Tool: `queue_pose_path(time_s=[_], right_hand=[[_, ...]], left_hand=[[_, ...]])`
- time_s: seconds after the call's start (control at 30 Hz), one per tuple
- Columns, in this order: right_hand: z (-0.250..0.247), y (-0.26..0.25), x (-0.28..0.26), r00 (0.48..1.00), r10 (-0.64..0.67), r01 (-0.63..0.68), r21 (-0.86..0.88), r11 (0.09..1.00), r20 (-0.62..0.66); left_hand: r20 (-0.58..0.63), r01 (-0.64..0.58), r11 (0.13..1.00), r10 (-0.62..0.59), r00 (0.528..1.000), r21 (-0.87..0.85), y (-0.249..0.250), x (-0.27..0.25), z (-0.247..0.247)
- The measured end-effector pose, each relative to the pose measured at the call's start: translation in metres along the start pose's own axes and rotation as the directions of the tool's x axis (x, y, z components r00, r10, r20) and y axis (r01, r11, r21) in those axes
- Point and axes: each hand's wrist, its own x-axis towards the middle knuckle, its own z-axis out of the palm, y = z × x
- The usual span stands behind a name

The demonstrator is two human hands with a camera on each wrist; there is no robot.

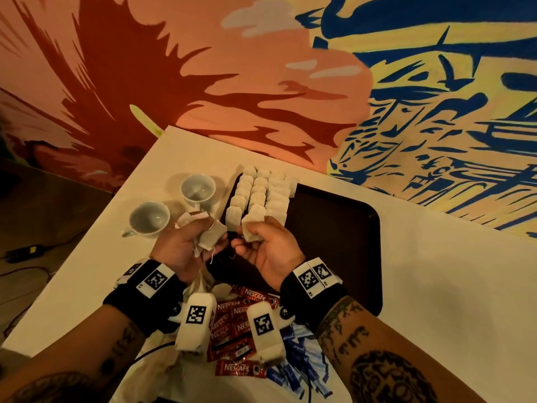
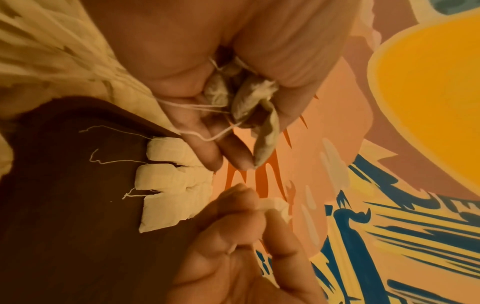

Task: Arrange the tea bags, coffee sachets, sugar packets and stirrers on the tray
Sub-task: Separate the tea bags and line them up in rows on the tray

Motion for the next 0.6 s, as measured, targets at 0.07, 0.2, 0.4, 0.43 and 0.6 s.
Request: queue_pose_path(time_s=[0.07,0.2,0.4,0.43,0.6], right_hand=[[-0.004,0.001,0.001,0.999,-0.031,0.029,-0.050,0.998,-0.026],[-0.009,0.001,-0.002,0.999,-0.035,0.036,-0.254,0.966,0.008],[0.012,0.029,0.000,0.939,0.062,0.206,-0.700,0.683,0.337],[0.018,0.036,-0.001,0.918,0.057,0.266,-0.713,0.649,0.394],[0.029,0.060,0.003,0.910,0.093,0.269,-0.745,0.611,0.404]], left_hand=[[-0.013,-0.084,0.996,0.084,0.996,0.038,0.003,-0.001,-0.002],[-0.018,-0.246,0.954,0.253,0.967,0.170,0.013,-0.011,0.000],[0.085,-0.172,0.981,0.180,0.980,-0.088,0.022,-0.020,0.011],[0.101,-0.164,0.981,0.174,0.980,-0.104,0.024,-0.022,0.010],[0.052,-0.239,0.963,0.247,0.968,-0.124,0.041,-0.026,-0.009]])
